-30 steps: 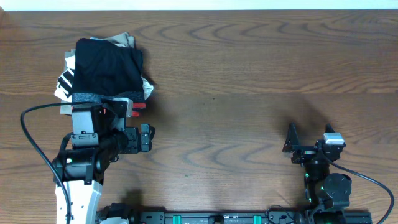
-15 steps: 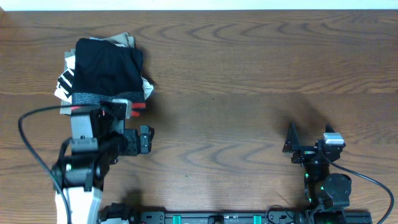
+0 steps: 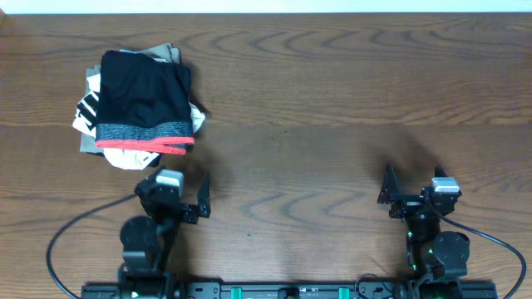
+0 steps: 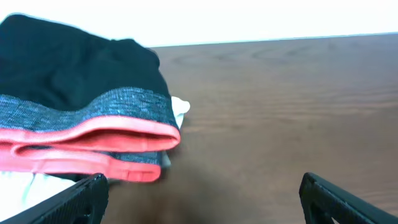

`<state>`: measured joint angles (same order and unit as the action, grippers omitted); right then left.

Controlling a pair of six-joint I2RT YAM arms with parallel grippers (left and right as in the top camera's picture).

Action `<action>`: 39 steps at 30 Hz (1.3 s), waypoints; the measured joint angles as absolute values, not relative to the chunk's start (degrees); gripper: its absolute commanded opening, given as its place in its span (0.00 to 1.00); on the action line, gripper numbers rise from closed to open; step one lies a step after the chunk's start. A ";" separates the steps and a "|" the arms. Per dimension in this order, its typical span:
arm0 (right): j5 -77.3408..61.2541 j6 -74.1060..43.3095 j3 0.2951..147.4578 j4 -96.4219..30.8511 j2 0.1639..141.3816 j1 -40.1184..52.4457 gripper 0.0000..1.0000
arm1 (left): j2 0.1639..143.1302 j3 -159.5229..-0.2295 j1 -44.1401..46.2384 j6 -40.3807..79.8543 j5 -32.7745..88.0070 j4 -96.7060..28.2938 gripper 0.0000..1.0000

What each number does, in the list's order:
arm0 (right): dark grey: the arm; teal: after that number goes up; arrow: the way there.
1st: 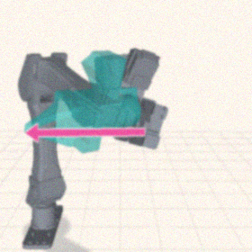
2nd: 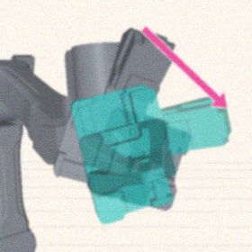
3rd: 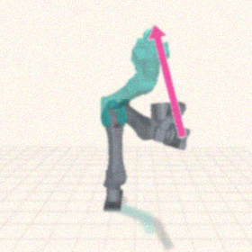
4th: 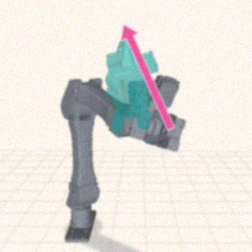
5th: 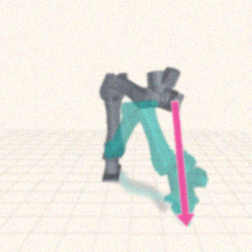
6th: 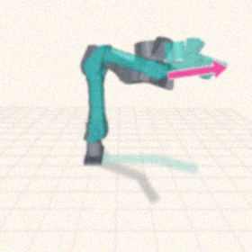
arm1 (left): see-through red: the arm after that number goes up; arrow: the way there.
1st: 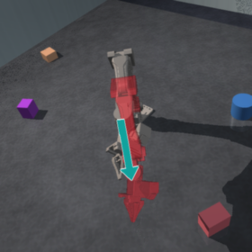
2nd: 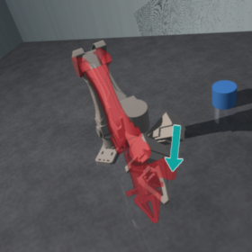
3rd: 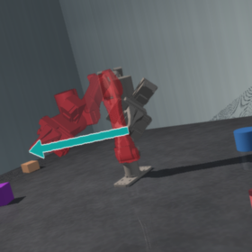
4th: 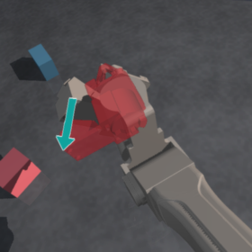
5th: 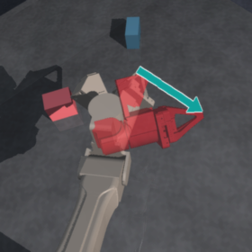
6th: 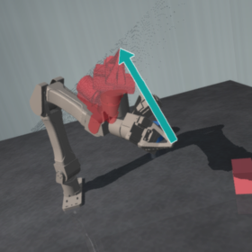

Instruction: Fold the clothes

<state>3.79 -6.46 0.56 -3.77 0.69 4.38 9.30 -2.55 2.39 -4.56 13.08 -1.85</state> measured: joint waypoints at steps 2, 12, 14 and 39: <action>3.75 -6.46 0.51 -3.66 0.64 4.38 0.99 | 6.09 -1.45 2.63 -4.56 11.90 -1.34 0.98; 3.66 -6.46 0.51 -3.75 0.62 4.38 0.99 | 0.62 -1.52 2.74 -4.54 8.34 -1.76 0.98; 3.66 -6.46 0.51 -3.75 0.62 4.38 0.99 | 0.62 -1.52 2.74 -4.54 8.12 -1.80 0.98; 3.66 -6.46 0.51 -3.75 0.62 4.38 0.99 | 0.62 -1.52 2.74 -4.54 7.46 -1.87 0.98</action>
